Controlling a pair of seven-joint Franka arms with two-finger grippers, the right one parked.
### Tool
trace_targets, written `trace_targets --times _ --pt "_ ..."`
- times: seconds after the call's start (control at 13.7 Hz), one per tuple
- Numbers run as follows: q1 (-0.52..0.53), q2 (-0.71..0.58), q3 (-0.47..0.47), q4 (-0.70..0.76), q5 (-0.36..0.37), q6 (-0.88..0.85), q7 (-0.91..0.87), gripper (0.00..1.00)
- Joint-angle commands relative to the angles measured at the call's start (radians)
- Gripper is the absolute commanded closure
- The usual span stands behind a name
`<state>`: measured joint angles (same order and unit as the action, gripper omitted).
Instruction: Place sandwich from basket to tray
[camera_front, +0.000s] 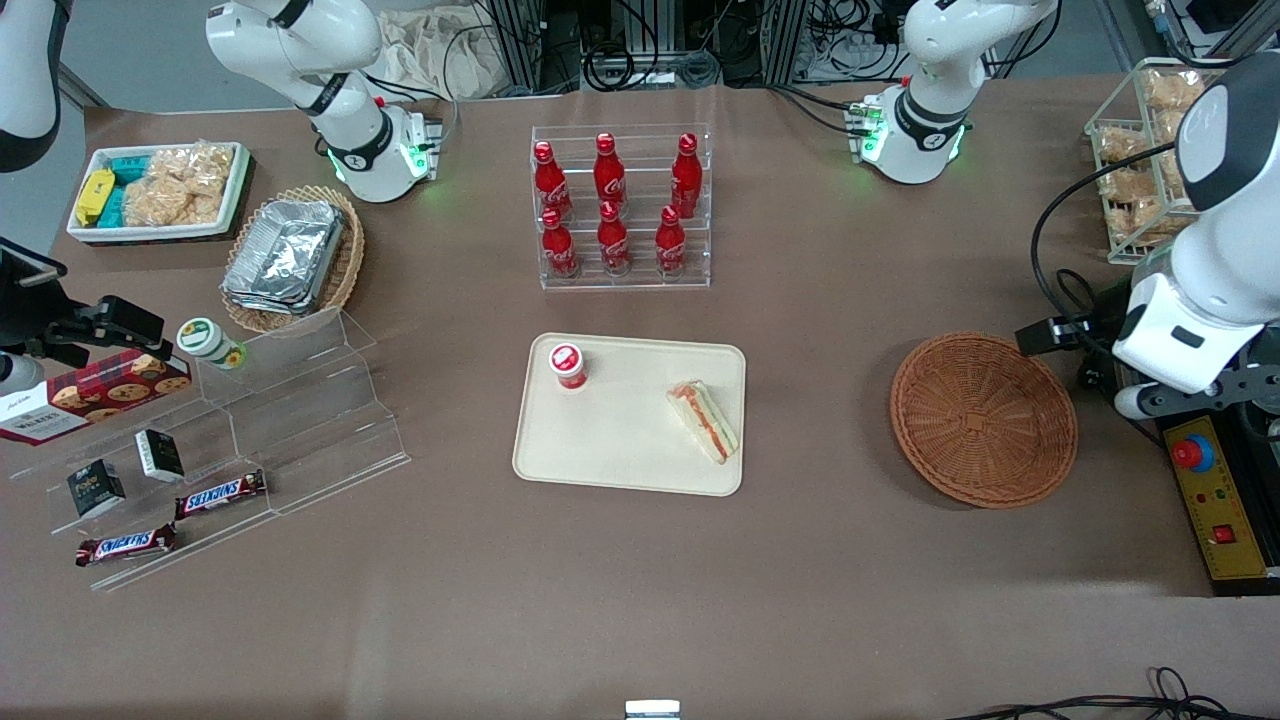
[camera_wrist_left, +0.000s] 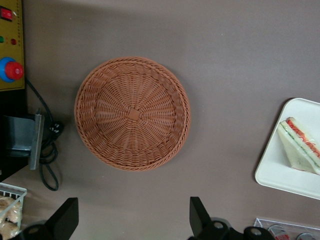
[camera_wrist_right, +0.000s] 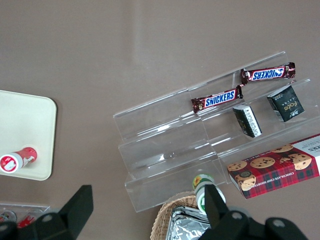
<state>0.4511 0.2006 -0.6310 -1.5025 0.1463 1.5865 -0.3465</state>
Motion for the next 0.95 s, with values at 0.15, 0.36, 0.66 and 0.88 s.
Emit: trace_targets --times 0.15,0.36,0.66,0.88 --pt "-0.257 -0.084 0.31 -0.044 -0.054 0.021 0.114 0.0" --pt "-0.461 -0.154 0.569 -0.105 -0.109 0.059 0.197 0.0" --pt "-0.463 -0.296 0.605 -0.322 -0.169 0.221 0.215 0.0" --pt "-0.463 -0.274 0.6 -0.295 -0.16 0.205 0.207 0.0"
